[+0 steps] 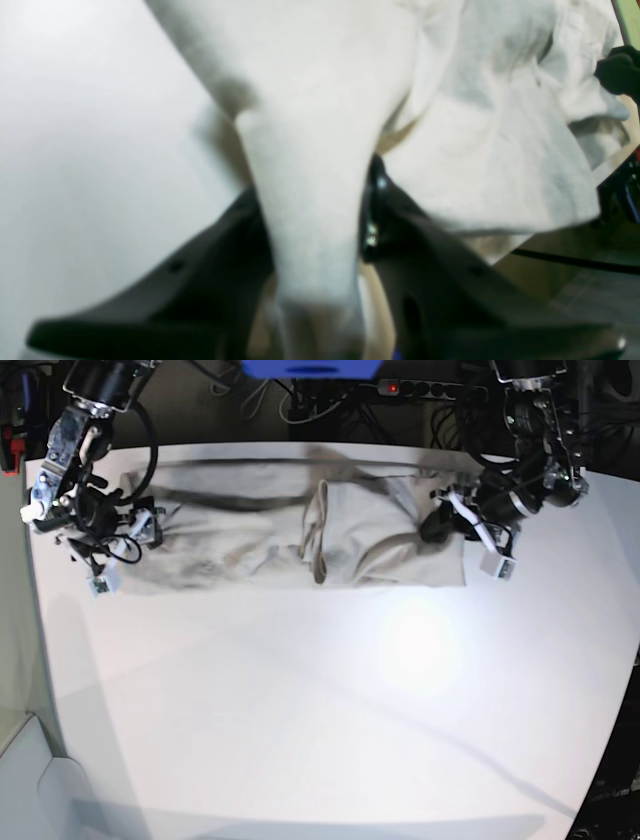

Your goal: Layout the t-shirt on the table in an organized manner, then fold the t-shirt properly

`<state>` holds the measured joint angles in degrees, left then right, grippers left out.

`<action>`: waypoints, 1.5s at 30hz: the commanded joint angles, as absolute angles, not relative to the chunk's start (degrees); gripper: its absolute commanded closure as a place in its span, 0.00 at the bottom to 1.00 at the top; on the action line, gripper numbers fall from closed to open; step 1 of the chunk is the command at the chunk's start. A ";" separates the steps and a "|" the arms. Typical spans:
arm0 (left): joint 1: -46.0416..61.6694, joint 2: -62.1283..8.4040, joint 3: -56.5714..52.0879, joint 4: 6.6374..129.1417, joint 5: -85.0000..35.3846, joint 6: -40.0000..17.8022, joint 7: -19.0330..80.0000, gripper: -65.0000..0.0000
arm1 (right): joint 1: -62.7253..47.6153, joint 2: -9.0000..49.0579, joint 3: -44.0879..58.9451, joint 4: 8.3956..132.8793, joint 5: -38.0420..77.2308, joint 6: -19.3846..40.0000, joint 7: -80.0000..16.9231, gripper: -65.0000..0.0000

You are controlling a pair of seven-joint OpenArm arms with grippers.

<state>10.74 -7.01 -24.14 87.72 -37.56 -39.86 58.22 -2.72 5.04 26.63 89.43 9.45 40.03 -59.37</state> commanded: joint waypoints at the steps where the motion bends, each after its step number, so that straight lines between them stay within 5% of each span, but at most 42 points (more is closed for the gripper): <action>1: 10.07 -7.60 -24.40 88.66 -38.90 -40.00 57.10 0.82 | -2.59 5.41 26.59 88.40 10.24 40.00 -60.70 0.29; 5: 10.24 -7.60 -24.40 88.66 -38.99 -40.00 57.10 0.82 | -2.86 6.81 26.59 85.14 15.87 40.00 -60.79 0.44; 13: 10.15 -7.60 -24.40 88.66 -38.99 -40.00 57.10 0.82 | -3.30 6.81 26.15 85.14 18.24 40.00 -60.97 1.00; 20: 10.15 -7.60 -24.40 88.66 -38.64 -40.00 57.10 0.82 | -3.21 6.73 26.15 86.20 18.24 40.00 -60.97 1.00; 27: 10.07 -7.60 -24.40 88.66 -38.73 -40.00 57.10 0.82 | -2.95 3.74 25.27 99.74 18.24 40.00 -66.24 1.00; 35: 10.07 -7.08 -24.04 88.66 -38.46 -40.00 57.10 0.82 | -3.21 -0.48 13.58 112.92 18.24 40.00 -72.48 1.00; 45: 10.42 -7.08 -24.22 88.66 -38.46 -40.00 56.75 0.82 | -3.30 -7.60 -2.07 113.63 18.24 40.00 -73.71 1.00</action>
<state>10.81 -6.76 -24.01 87.72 -37.12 -39.86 57.98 -3.88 -7.22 -1.91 112.73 16.93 40.05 -74.96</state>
